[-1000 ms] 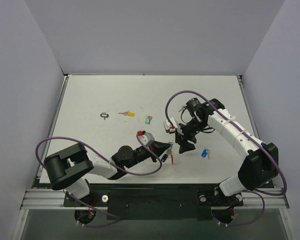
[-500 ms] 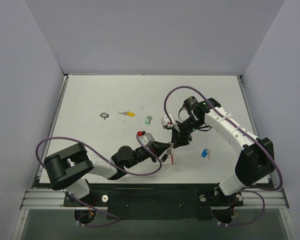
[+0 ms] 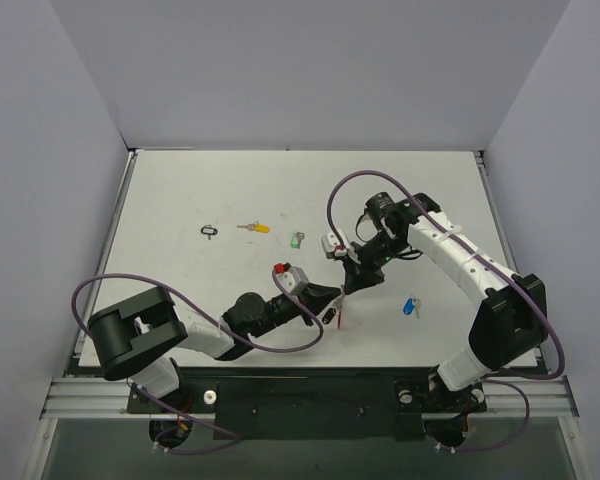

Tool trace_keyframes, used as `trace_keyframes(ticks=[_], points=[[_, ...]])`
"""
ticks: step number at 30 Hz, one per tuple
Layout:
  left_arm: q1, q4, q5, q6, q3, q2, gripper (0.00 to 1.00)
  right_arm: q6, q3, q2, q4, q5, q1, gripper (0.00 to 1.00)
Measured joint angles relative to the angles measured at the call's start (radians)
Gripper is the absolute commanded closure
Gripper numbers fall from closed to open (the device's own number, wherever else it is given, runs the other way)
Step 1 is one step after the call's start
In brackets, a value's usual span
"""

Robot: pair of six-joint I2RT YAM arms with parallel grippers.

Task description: Put the keys on the keyring

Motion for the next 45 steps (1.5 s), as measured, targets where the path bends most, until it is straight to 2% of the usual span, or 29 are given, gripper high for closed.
trace_keyframes(ticks=[1, 2, 4, 6, 8, 12, 18, 27, 45], points=[[0.000, 0.003, 0.000, 0.000, -0.001, 0.000, 0.95, 0.006, 0.009, 0.003, -0.005, 0.007, 0.004, 1.00], [0.000, 0.006, 0.000, 0.000, -0.002, 0.000, 0.78, 0.016, 0.018, 0.007, -0.010, 0.016, 0.008, 1.00], [0.000, 0.010, -0.002, -0.002, -0.005, -0.003, 0.59, 0.050, 0.050, 0.017, -0.026, 0.050, 0.025, 1.00], [0.000, 0.003, -0.006, 0.006, -0.026, -0.016, 0.53, 0.084, 0.093, 0.026, -0.051, 0.095, 0.045, 1.00], [0.000, -0.011, -0.011, 0.011, -0.057, -0.041, 0.50, 0.111, 0.166, 0.048, -0.102, 0.163, 0.069, 1.00], [-0.005, -0.035, -0.016, 0.042, -0.097, -0.147, 0.48, 0.154, 0.286, 0.108, -0.193, 0.293, 0.127, 1.00], [-0.036, -0.083, -0.054, 0.132, -0.085, -0.285, 0.50, 0.243, 0.338, 0.179, -0.270, 0.498, 0.206, 1.00], [-0.053, -0.119, -0.072, 0.195, -0.026, -0.182, 0.57, 0.312, 0.394, 0.226, -0.283, 0.573, 0.222, 1.00], [-0.061, -0.079, -0.087, 0.290, 0.062, -0.026, 0.59, 0.310, 0.399, 0.226, -0.292, 0.560, 0.222, 1.00]])
